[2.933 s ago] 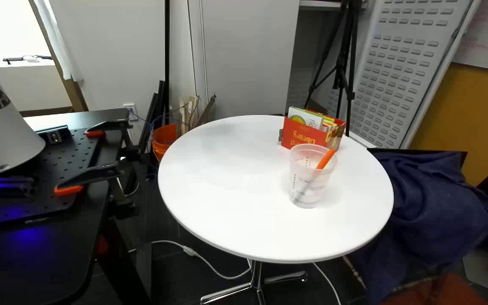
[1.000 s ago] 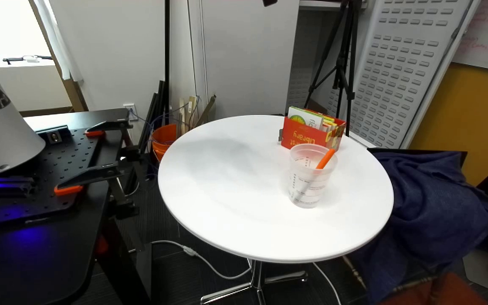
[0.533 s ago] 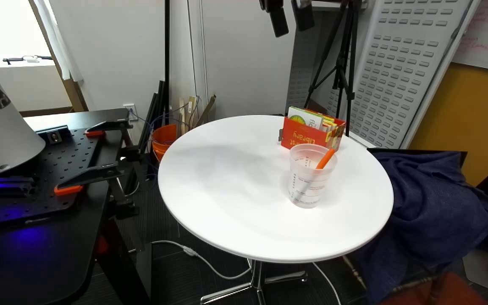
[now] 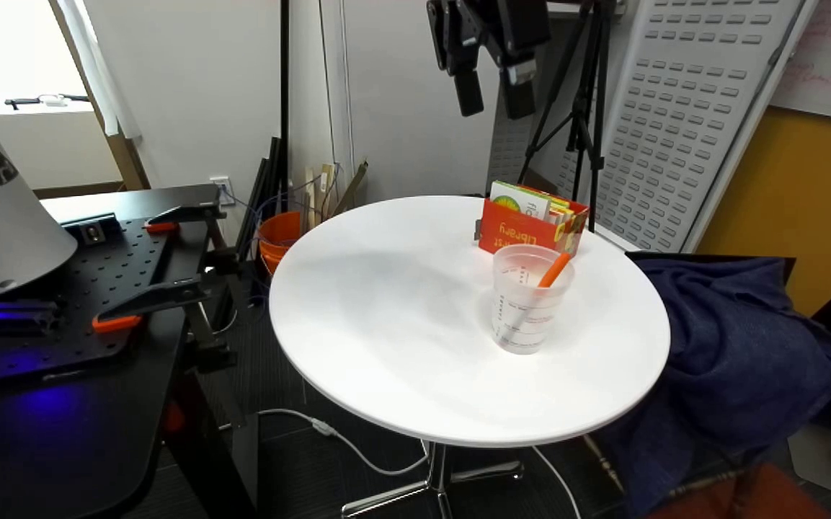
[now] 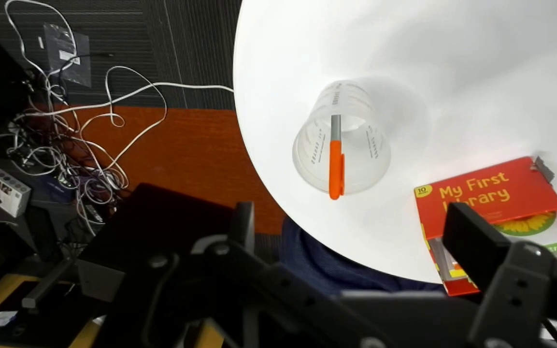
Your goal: Remove the marker from the cup and place it on the table and move the cup to the left
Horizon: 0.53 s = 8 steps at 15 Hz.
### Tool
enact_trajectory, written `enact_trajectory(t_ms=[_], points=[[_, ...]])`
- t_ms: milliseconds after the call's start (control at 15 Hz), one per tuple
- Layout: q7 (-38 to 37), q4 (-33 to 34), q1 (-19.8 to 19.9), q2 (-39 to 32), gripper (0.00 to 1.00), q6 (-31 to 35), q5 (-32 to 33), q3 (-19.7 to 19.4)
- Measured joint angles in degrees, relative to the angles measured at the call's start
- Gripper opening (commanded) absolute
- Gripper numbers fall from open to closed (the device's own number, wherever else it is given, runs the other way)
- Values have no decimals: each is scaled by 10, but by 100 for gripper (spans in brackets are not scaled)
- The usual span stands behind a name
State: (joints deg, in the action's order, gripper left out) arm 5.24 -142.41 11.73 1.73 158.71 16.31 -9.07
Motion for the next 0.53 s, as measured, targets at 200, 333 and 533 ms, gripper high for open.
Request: enact_trajectory(t_ms=[200,333,533], points=[[0,4,0,-4,100,0,0,0],[0,4,0,-4,100,0,0,0],[20,3,-2,-16,100,9,-34,0]])
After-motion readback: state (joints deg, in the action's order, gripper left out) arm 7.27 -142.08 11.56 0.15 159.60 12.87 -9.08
